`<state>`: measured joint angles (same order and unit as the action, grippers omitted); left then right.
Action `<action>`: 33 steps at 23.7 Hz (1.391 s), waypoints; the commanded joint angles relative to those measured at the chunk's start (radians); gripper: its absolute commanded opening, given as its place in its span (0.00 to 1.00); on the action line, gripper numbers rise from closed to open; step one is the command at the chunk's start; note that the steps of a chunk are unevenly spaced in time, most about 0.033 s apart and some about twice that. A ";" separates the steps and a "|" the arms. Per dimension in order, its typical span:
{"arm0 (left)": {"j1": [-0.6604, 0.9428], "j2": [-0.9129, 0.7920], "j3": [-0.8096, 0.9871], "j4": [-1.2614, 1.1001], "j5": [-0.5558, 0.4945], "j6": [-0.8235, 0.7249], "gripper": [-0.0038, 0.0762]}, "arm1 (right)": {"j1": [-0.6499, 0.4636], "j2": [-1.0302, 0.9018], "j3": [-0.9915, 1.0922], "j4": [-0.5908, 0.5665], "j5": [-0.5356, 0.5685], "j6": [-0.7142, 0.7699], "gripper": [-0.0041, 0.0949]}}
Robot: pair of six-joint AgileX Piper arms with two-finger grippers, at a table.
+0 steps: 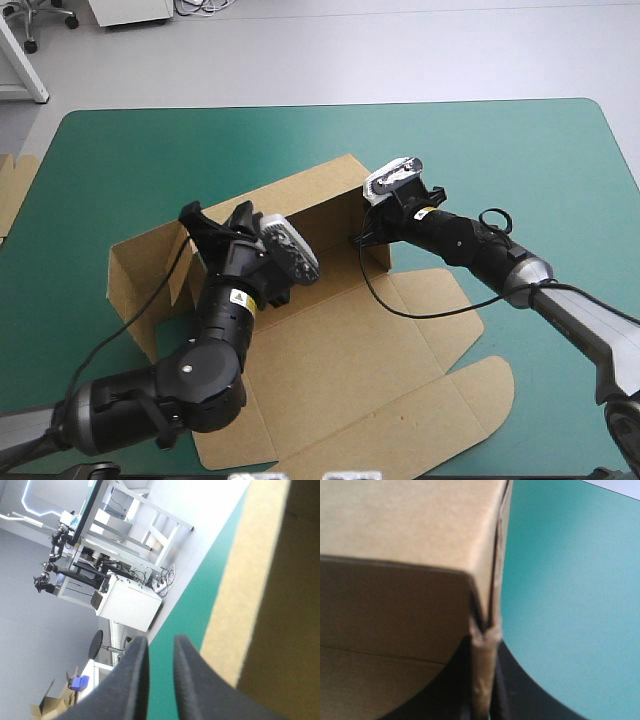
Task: Fold the box
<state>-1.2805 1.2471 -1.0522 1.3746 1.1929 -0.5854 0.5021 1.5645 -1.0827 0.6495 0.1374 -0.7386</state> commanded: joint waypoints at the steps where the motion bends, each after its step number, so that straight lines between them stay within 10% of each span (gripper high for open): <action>1: 0.004 -0.073 -0.113 0.056 0.064 -0.005 0.04 | -0.002 -0.040 -0.025 -0.001 -0.040 -0.002 0.04; 11: 0.504 -0.133 -0.352 -0.260 -0.177 0.139 0.04 | -0.002 -0.040 -0.025 -0.001 -0.010 0.016 0.04; 17: 1.231 -0.054 -0.426 -1.099 -0.370 0.535 0.04 | -0.002 -0.040 -0.025 -0.001 0.028 0.032 0.04; 21: 1.445 0.039 -0.426 -1.345 -0.389 0.655 0.04 | -0.018 -0.040 -0.025 -0.003 0.084 0.055 0.04; 28: 1.588 0.155 -0.426 -1.419 -0.437 0.714 0.04 | -0.164 -0.106 -0.178 -0.311 0.476 0.425 0.04; 33: 1.629 0.208 -0.426 -1.540 -0.429 0.777 0.04 | -0.171 -0.101 -0.394 -0.328 0.745 0.481 0.04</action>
<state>0.3404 1.4687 -1.4435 -0.0971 0.8194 0.1524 0.3357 1.5082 -1.3316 0.2957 0.7824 -0.3016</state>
